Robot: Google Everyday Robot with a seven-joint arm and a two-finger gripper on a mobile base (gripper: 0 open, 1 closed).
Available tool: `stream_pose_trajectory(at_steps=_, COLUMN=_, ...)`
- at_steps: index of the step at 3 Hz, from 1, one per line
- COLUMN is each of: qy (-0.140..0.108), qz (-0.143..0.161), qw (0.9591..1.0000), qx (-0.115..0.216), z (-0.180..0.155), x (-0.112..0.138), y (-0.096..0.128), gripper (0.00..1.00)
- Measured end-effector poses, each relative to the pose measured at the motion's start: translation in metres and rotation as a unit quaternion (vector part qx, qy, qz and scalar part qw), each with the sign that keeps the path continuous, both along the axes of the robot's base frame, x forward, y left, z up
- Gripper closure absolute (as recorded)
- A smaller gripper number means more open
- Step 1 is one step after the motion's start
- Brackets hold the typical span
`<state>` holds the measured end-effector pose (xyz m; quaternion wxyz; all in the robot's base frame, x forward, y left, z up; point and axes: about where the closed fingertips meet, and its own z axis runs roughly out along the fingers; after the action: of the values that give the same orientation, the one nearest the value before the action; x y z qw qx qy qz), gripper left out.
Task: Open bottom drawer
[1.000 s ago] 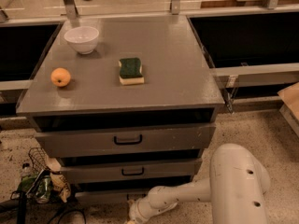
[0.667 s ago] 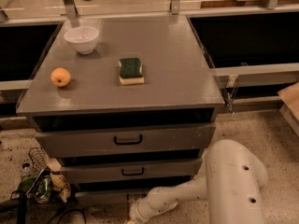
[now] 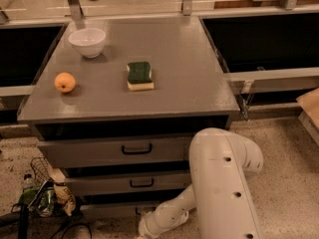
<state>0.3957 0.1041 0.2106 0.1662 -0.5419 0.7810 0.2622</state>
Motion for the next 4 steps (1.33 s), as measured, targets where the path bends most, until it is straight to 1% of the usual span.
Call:
stream_pose_trajectory(at_steps=1, qy=0.0, qz=0.0, qw=1.0, qx=0.0, z=0.0, x=0.0, y=0.0, gripper=0.0)
stream_pose_trajectory(at_steps=2, qy=0.005, qz=-0.005, qw=0.9999, qx=0.014, z=-0.011, x=0.016, y=0.003, gripper=0.0)
stream_pose_trajectory(at_steps=3, qy=0.008, qz=-0.008, qw=0.9998, qx=0.017, z=-0.012, x=0.017, y=0.003, gripper=0.0)
stream_pose_trajectory(at_steps=4, qy=0.009, qz=-0.02, qw=0.9996, qx=0.017, z=-0.02, x=0.034, y=0.001, gripper=0.0)
